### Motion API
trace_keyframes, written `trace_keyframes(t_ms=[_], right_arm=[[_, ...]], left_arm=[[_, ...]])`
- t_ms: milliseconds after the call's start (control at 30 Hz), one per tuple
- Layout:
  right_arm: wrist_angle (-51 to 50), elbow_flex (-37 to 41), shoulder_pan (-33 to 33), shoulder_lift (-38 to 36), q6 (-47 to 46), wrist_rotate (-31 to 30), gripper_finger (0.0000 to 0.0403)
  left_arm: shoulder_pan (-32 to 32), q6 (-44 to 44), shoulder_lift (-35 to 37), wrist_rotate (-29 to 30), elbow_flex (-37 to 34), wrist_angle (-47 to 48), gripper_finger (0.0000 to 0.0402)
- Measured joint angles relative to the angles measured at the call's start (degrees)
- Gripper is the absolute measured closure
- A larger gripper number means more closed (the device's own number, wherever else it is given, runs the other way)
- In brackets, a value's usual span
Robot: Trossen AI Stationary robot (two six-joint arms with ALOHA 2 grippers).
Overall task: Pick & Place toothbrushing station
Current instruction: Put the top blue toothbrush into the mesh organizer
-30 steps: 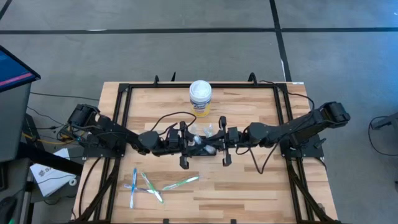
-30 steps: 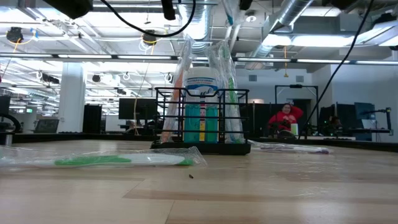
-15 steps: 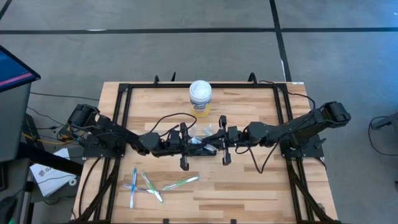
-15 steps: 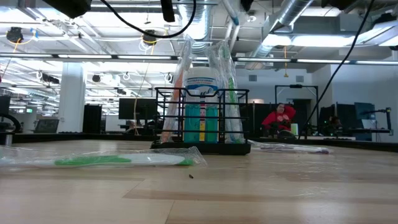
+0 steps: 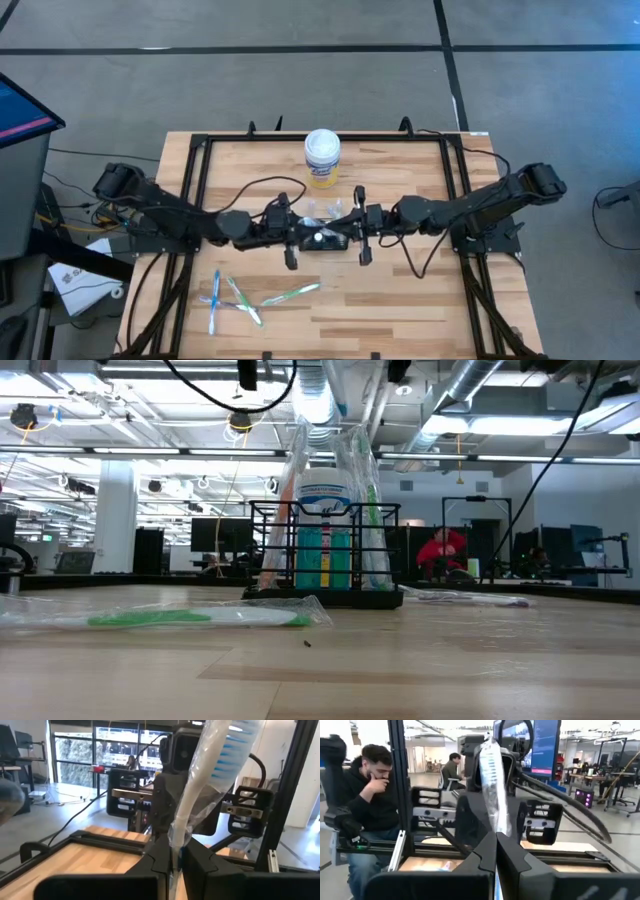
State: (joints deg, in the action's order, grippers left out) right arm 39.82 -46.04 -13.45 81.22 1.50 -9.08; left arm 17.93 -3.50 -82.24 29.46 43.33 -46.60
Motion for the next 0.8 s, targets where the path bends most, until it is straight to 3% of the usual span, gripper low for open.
trace_keyframes(t_ms=[567, 800], right_arm=[[-7.5, 0.0, 0.3, -2.9, -2.0, 0.1, 0.0403], [-9.6, 0.1, -1.1, -3.3, -2.2, 0.0, 0.0403]], left_arm=[[2.7, -4.9, 12.9, 3.4, 0.0, 22.8, 0.0386], [2.7, -6.0, 15.5, 3.8, 0.0, 27.8, 0.0386]])
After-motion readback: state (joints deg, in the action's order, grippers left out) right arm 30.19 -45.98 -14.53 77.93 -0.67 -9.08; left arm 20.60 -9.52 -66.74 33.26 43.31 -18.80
